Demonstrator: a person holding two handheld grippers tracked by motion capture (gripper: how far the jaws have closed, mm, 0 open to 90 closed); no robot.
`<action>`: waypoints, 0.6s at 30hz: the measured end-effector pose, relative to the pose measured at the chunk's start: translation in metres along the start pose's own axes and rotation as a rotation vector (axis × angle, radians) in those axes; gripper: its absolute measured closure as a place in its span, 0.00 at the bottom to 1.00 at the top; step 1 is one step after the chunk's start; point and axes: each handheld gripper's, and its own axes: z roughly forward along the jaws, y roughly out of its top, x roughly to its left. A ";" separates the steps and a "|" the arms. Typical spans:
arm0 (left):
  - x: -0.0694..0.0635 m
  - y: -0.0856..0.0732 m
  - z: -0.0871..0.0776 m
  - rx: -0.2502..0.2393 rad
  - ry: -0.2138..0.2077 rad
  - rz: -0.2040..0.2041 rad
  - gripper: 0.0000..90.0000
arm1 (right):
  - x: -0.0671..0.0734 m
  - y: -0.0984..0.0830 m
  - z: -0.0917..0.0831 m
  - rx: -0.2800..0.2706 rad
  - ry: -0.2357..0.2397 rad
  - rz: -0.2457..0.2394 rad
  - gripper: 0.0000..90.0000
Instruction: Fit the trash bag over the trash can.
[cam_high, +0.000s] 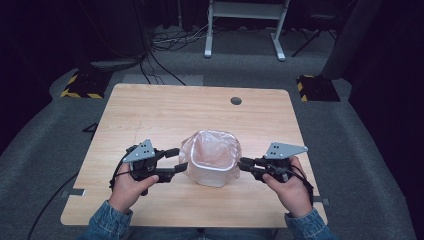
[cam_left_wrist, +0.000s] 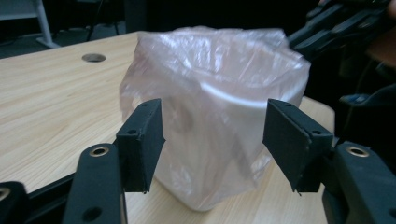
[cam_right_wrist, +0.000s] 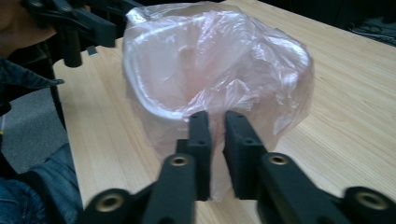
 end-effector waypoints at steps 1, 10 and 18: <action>0.000 0.001 0.001 -0.006 -0.002 -0.008 0.43 | -0.001 0.000 0.000 0.003 -0.007 0.002 0.95; 0.013 0.008 0.023 0.005 0.046 -0.050 0.93 | -0.014 0.002 0.011 0.037 -0.106 0.013 1.00; 0.021 0.005 0.036 0.062 0.084 -0.025 0.99 | -0.037 -0.015 0.035 0.094 -0.125 0.087 1.00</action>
